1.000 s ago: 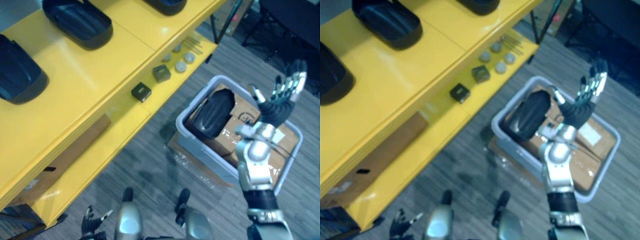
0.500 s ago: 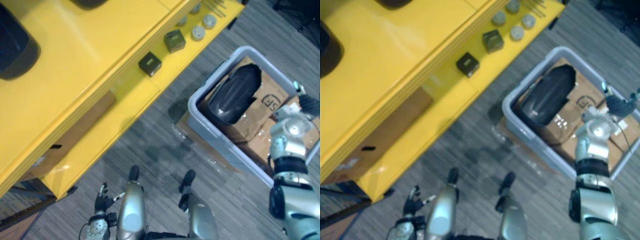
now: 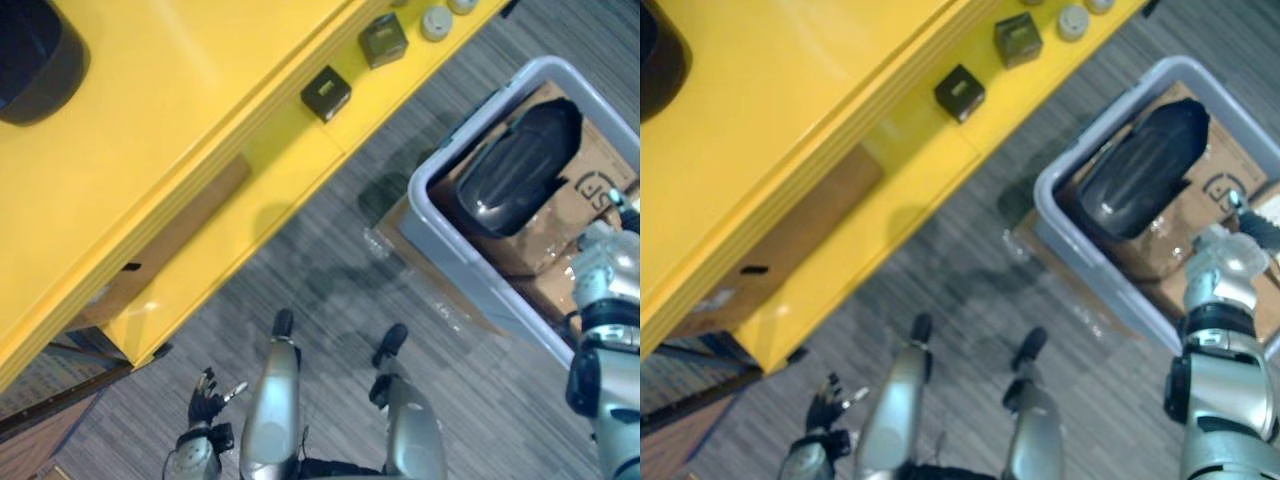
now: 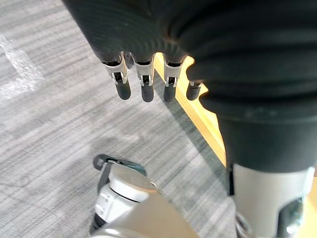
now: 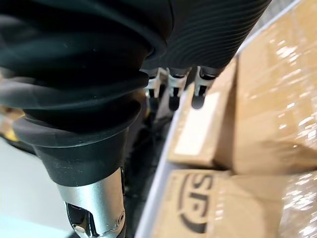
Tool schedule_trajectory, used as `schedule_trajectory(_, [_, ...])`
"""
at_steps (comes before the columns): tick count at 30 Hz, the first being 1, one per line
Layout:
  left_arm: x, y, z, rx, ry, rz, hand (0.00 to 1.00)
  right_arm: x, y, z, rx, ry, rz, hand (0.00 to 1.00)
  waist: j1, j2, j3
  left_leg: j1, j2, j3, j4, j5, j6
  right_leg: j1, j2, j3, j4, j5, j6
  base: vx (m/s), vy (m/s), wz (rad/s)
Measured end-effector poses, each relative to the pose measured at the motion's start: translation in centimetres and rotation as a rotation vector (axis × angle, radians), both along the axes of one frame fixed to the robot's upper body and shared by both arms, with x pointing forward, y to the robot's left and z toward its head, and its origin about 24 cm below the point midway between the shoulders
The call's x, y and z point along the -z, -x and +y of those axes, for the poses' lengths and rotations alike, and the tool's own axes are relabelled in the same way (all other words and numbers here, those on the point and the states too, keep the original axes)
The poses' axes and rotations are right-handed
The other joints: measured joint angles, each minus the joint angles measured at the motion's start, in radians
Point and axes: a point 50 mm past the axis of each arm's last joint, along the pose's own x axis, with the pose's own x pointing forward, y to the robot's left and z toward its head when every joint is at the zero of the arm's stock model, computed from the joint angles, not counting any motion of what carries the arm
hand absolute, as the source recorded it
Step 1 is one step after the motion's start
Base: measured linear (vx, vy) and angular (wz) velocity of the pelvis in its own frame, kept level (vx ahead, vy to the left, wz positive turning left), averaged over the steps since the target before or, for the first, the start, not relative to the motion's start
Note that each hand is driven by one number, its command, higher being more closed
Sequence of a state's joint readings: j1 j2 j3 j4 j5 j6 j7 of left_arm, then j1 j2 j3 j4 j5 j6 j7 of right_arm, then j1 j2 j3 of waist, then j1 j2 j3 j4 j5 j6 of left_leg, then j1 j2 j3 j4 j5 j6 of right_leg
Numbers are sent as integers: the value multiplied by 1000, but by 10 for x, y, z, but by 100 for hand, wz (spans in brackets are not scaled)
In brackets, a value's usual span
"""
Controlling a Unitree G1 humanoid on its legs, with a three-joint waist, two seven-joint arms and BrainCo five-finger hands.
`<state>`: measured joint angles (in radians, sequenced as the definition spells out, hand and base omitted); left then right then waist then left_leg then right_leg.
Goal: Walk over and take plastic housings, then place them on the shelf
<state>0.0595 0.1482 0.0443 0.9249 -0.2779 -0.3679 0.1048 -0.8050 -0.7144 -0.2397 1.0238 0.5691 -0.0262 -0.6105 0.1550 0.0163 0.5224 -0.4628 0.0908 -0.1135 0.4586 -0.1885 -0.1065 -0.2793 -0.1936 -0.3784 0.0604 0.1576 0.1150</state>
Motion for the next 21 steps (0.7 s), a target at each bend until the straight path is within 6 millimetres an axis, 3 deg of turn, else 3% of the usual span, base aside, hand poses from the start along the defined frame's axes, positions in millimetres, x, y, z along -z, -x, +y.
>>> schedule_trajectory(10, [-1, -9, -8, 6, 61, -31, 0, 2, 3, -9, -27, -6, 29, 0, 1, 38, 8, -26, -6, -12, -1, 6, 0, -22, -3, -8, 4, 0, 0, -5, 3, 2])
schedule_trajectory(14, [1, -7, -10, 14, 80, -26, 0, -11, -1, -9, -50, 24, 9, 0, 7, 44, 6, -31, -10, -13, -13, 16, 0, -34, -9, -9, 11, 0, 0, -10, 0, 2])
schedule_trajectory(18, [5, -3, -18, 10, 103, -3, 0, -33, 2, -18, -53, 150, 14, 0, 25, 82, 9, -41, -19, -20, -12, 19, 4, -37, -17, -18, 16, -1, 0, -38, 19, 7])
schedule_trajectory(21, [6, -3, -20, 18, 106, -2, 0, -43, 0, -15, -46, 215, 13, 0, 28, 95, 10, -51, -23, -35, -17, 26, 1, -41, -18, -31, 17, -1, 0, -36, -9, 13])
